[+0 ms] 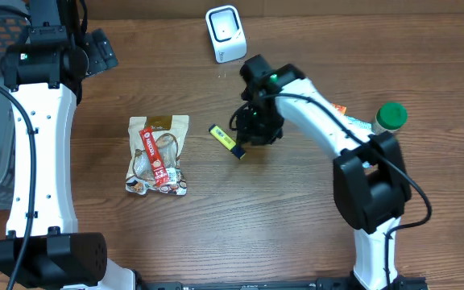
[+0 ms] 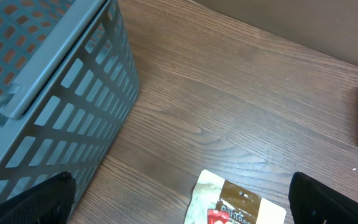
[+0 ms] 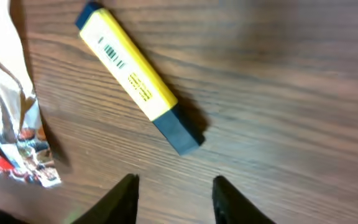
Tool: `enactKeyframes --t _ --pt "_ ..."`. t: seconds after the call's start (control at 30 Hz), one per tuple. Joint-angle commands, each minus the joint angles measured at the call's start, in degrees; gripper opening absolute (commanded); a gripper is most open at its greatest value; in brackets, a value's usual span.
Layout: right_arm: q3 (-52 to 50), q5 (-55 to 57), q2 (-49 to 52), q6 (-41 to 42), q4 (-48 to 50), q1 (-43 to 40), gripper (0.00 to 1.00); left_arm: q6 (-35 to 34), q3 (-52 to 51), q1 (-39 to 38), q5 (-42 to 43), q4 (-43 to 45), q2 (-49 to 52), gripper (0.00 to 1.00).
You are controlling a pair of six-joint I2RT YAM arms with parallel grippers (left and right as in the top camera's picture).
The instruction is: Scan the item barcode
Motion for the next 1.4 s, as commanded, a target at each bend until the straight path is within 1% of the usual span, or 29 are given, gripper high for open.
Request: enactKeyframes --t 0.0,0.1,0.2,0.3,0.37,0.5,0.57,0.7,0.83,1.0,1.1,1.2,1.3,1.37 --pt "0.55 0.20 -1.25 -12.11 -0.28 -0.17 0.46 -0.81 0.44 -0.07 -0.76 0.15 0.55 1.00" --pt "-1.07 2.69 -1.20 -13.66 0.94 0.68 0.50 -0.81 0.44 -0.07 -0.76 0.15 0.55 1.00" --pt "-2.67 9.22 -1.20 -15.39 2.67 2.99 0.56 -0.81 0.44 -0.07 -0.76 0.15 0.55 1.00" --pt "-4.11 14.71 -1.20 -15.39 4.61 5.51 0.58 -0.81 0.44 -0.07 -0.76 0.15 0.55 1.00" --pt "-5.35 15.65 -1.20 -15.39 6.16 6.93 0.59 -0.81 0.44 -0.07 -0.76 0.15 0.55 1.00" --pt "-7.10 15.65 -1.20 -15.37 9.35 8.48 0.60 -0.81 0.44 -0.07 -0.76 0.15 0.55 1.00" --pt "-7.96 15.93 -1.20 -15.34 10.14 8.61 0.58 -0.81 0.44 -0.07 -0.76 0.15 0.55 1.00" --pt "-9.92 20.50 -1.20 -15.37 11.87 8.63 0.57 -0.81 0.44 -0.07 -0.76 0.13 0.55 1.00" --pt "-9.92 20.52 -1.20 -15.37 13.38 8.63 0.57 -0.81 0.44 -0.07 -0.76 0.15 0.55 1.00" --pt "-9.92 17.94 -1.20 -15.39 13.64 8.63 0.54 -0.81 0.44 -0.07 -0.76 0.15 0.55 1.00" --pt "-10.01 17.53 -1.09 -15.37 13.64 8.63 0.48 -0.81 0.44 -0.07 -0.76 0.15 0.55 1.00" --pt "-10.99 17.53 -1.09 -15.37 14.53 8.63 0.46 -0.81 0.44 -0.07 -0.76 0.15 0.55 1.00" --pt "-13.40 17.53 -1.09 -15.37 16.83 8.46 0.40 -0.81 0.44 -0.07 -0.76 0.15 0.55 1.00" --pt "-15.54 17.53 -1.09 -15.39 18.78 8.46 0.30 -0.81 0.44 -0.07 -0.76 0.15 0.55 1.00"
